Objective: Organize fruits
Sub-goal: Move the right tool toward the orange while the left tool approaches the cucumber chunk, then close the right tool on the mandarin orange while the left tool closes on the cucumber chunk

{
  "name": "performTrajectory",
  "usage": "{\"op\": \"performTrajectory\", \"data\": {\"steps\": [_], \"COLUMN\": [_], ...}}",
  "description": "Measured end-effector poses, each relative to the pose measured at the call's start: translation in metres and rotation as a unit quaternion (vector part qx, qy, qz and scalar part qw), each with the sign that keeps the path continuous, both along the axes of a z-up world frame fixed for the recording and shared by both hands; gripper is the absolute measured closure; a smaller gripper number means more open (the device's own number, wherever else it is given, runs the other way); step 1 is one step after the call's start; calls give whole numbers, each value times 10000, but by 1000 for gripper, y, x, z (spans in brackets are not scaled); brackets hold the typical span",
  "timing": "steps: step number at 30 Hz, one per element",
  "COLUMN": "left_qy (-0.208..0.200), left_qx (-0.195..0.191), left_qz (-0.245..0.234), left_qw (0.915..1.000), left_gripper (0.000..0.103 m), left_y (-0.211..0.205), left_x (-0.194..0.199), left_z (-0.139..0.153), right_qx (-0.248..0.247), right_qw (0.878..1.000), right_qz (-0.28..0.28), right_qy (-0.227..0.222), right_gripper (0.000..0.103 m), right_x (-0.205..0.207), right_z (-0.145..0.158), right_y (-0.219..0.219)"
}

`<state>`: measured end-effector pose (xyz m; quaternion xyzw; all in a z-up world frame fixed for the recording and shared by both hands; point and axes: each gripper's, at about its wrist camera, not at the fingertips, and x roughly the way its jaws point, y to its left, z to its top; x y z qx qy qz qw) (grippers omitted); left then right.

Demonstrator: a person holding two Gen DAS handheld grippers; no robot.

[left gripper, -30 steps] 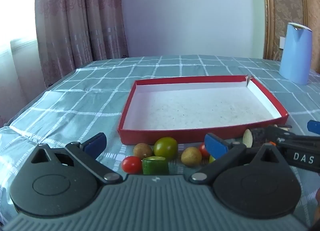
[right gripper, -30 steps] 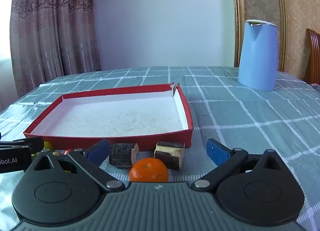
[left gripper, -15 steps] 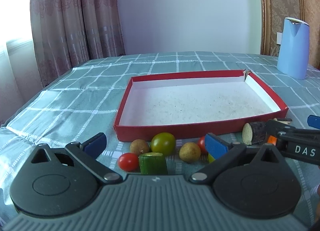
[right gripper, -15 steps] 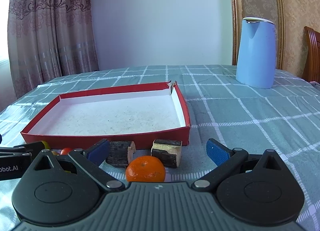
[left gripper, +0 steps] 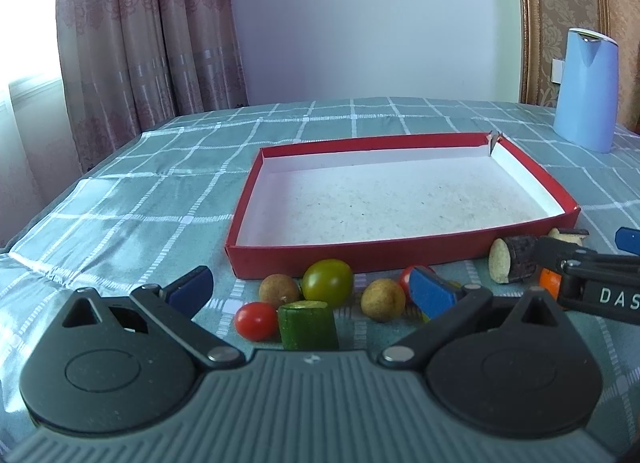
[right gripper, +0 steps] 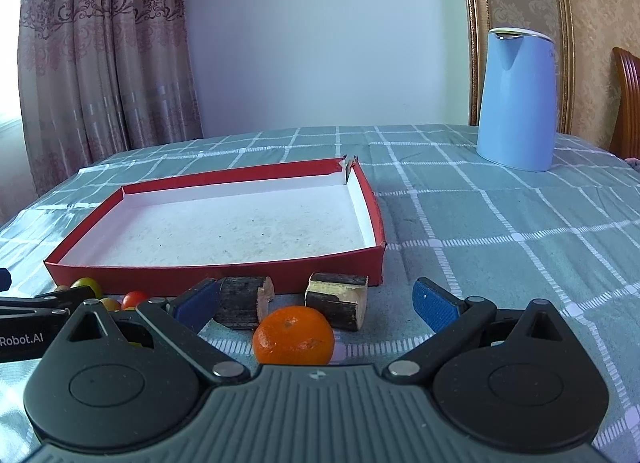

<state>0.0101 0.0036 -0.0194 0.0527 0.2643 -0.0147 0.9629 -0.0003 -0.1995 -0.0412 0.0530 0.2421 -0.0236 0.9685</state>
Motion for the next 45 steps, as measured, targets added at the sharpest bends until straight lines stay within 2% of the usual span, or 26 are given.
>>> {"op": "performTrajectory", "data": {"steps": [20, 26, 31, 34, 37, 39, 41, 43, 45], "left_qy": [21, -1, 107, 120, 132, 127, 103, 70, 28], "left_qx": [28, 0, -76, -113, -202, -195, -184, -182, -188], "left_qz": [-54, -14, 2, -12, -20, -11, -16, -35, -7], "left_qw": [10000, 10000, 9999, 9999, 9997, 9997, 9998, 9998, 9998], "left_gripper": [0, 0, 0, 0, 0, 0, 0, 0, 0], "left_y": [2, 10, 17, 24, 29, 31, 33, 38, 43], "left_x": [2, -1, 2, -2, -2, -3, -4, -8, -11], "left_z": [-6, -7, -12, -15, -16, -16, -17, -17, -17], "right_qx": [-44, -105, 52, -69, 2, -148, -266, -210, -141], "right_qw": [10000, 9999, 10000, 9998, 9988, 9978, 9968, 9953, 9943], "right_qz": [24, 52, 37, 128, 469, 638, 730, 873, 983], "right_qy": [-44, -13, 72, 100, 115, 115, 208, 367, 396], "right_gripper": [0, 0, 0, 0, 1, 9, 27, 36, 37], "right_x": [-2, -5, -11, -20, -26, -25, -20, -12, -7], "right_z": [0, 1, -2, -4, -5, -5, -5, -7, -9], "right_y": [-2, -17, -38, -42, -39, -29, -20, -16, -11]}}
